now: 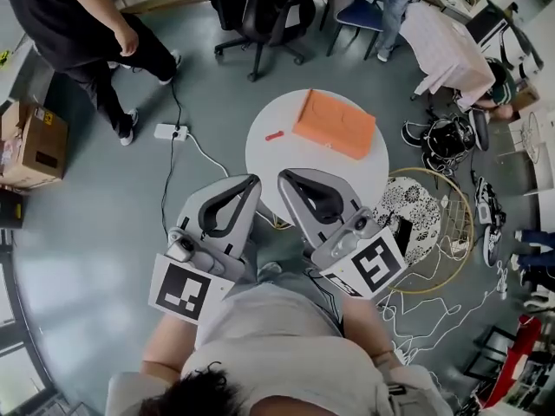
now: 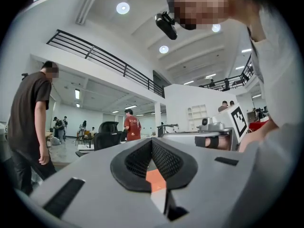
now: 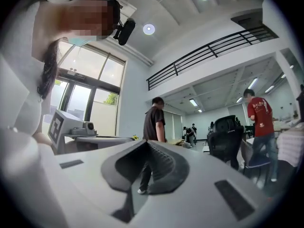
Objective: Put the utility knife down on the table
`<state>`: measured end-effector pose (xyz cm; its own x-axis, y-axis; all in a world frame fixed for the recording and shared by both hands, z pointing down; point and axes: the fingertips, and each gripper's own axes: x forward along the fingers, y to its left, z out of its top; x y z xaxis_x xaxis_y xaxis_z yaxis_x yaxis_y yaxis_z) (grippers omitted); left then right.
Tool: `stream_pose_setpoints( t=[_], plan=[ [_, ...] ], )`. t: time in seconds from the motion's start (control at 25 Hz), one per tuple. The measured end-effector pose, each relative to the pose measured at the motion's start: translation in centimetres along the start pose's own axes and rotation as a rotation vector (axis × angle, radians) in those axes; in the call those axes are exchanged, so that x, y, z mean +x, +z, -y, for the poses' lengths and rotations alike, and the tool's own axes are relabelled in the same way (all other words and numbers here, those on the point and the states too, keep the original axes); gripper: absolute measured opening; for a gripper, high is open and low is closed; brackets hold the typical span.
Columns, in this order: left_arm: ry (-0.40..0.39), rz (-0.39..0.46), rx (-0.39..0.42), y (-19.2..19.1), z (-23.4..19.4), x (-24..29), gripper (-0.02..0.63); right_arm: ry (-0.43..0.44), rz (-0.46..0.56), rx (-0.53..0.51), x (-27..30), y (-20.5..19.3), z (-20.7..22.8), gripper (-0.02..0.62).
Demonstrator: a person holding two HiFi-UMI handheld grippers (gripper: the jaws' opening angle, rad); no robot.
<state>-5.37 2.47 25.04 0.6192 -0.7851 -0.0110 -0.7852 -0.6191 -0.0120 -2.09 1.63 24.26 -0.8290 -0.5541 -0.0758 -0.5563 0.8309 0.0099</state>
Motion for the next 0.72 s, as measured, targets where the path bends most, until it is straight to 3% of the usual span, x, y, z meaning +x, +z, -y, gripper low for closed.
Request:
stream_pose_setpoints(
  t=[0.72],
  plan=[
    [-0.020, 0.035, 0.017, 0.7, 2.6, 0.2, 0.009, 0.017, 0.013, -0.012, -2.2, 0.5, -0.8, 0.009]
  ],
)
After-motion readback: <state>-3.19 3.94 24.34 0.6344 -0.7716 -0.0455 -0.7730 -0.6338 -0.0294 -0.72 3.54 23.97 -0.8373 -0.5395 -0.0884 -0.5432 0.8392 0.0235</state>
